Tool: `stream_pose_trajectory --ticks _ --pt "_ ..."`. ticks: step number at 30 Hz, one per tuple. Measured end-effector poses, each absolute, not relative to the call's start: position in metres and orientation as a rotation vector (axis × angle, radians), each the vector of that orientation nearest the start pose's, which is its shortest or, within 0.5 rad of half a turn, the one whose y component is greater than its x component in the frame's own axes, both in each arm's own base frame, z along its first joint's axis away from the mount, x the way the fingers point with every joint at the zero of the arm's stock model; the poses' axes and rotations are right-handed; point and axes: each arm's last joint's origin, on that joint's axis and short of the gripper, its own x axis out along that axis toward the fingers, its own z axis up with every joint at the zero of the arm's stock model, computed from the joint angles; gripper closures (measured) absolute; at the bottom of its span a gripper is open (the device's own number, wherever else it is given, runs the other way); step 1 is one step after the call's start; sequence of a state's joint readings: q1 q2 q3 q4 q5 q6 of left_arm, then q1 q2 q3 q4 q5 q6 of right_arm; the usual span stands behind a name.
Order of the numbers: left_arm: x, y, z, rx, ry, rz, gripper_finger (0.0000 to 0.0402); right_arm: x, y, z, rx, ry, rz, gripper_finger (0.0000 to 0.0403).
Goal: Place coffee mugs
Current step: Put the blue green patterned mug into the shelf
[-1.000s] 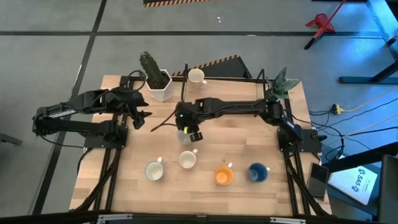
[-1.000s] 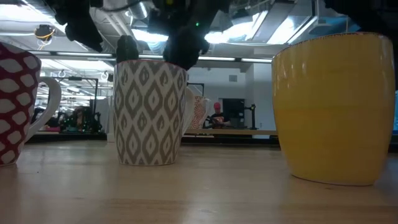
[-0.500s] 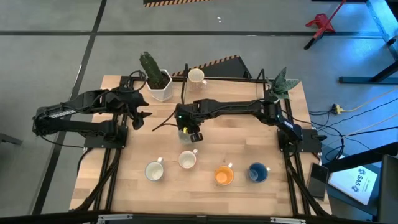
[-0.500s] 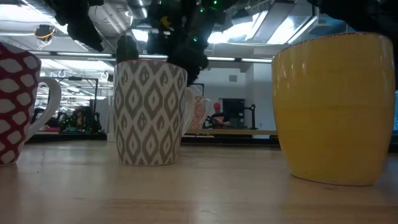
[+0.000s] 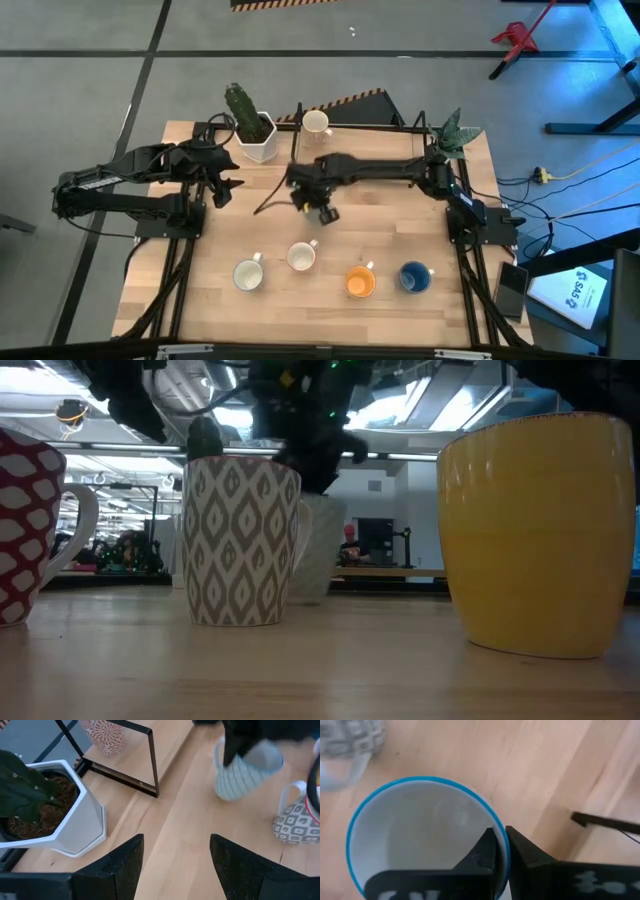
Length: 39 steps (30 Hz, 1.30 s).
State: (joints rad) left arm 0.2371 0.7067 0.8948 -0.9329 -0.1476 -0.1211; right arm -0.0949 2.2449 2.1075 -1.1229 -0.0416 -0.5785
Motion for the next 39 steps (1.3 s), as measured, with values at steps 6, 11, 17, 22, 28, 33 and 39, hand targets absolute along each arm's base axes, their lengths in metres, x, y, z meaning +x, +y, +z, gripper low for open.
stream_pose_trajectory --ticks 6,11,17,22,28,33,39 --pt "0.115 0.033 0.314 -0.173 0.719 0.433 0.0179 0.427 -0.106 0.274 -0.401 1.328 0.226 0.0399" --pt "0.115 0.033 0.315 -0.182 0.711 0.465 0.0179 0.392 -0.163 0.292 -0.340 1.397 0.087 0.0400" --pt "0.115 0.034 0.315 -0.200 0.702 0.507 0.0179 0.363 -0.222 0.290 -0.289 1.432 -0.005 0.0401" --pt "0.114 0.035 0.315 -0.194 0.699 0.535 0.0179 0.347 -0.256 0.292 -0.230 1.354 -0.043 0.0402" --pt "0.114 0.035 0.315 -0.213 0.692 0.553 0.0179 0.350 -0.264 0.291 -0.296 1.268 0.018 0.0402" --pt "0.114 0.035 0.315 -0.222 0.689 0.557 0.0179 0.349 -0.268 0.287 -0.329 1.262 0.037 0.0402" --pt "0.114 0.035 0.315 -0.233 0.686 0.561 0.0179 0.338 -0.282 0.287 -0.305 1.278 0.002 0.0403"
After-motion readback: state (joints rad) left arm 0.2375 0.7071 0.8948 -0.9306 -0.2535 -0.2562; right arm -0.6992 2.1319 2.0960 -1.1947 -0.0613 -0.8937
